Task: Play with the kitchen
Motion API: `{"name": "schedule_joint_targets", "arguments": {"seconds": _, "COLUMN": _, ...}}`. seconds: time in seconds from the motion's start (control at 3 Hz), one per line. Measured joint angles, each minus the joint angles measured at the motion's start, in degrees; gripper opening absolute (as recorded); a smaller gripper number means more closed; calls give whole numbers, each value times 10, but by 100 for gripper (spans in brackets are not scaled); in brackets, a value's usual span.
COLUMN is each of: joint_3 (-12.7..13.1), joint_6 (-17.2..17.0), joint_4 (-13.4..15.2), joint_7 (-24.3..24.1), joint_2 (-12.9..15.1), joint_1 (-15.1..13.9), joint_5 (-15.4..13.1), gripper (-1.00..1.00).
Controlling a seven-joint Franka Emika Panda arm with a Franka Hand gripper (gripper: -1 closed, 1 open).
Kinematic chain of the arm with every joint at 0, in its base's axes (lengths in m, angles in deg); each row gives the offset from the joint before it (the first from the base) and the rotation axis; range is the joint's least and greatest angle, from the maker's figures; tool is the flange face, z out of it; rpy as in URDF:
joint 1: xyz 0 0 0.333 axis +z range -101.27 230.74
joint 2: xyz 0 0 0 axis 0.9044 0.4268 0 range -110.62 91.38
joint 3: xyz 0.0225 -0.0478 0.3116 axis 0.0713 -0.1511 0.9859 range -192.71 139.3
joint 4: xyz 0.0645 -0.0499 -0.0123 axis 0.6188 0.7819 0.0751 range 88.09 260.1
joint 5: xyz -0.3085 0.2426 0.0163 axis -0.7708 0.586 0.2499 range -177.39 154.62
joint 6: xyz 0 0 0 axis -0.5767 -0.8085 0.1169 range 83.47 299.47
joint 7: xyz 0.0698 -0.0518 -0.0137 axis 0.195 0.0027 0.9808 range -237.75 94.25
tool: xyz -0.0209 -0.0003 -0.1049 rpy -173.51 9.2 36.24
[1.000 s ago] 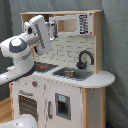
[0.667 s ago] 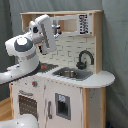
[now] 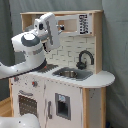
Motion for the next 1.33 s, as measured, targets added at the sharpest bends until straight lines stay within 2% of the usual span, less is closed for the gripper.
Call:
{"name": "schedule_joint_targets", "arguments": {"seconds": 0.67, "joint_3": 45, "joint_6": 7, "joint_4": -83, "joint_7": 0, "joint_2": 74, "joint_1": -28, "joint_5": 0, "gripper": -100}}
{"name": "schedule_joint_targets", "arguments": {"seconds": 1.0, "joint_3": 82, "joint_6": 7, "joint_4": -118, "joint_7": 0, "joint_2": 103, "joint_1": -33, "joint_5": 0, "gripper": -100}}
{"name": "schedule_joint_targets", "arguments": {"seconds": 1.33, "joint_3": 117, "joint_6": 7, "joint_4": -153, "joint_7": 0, "joint_2": 126, "joint_1": -53, "joint_5": 0, "gripper": -100}}
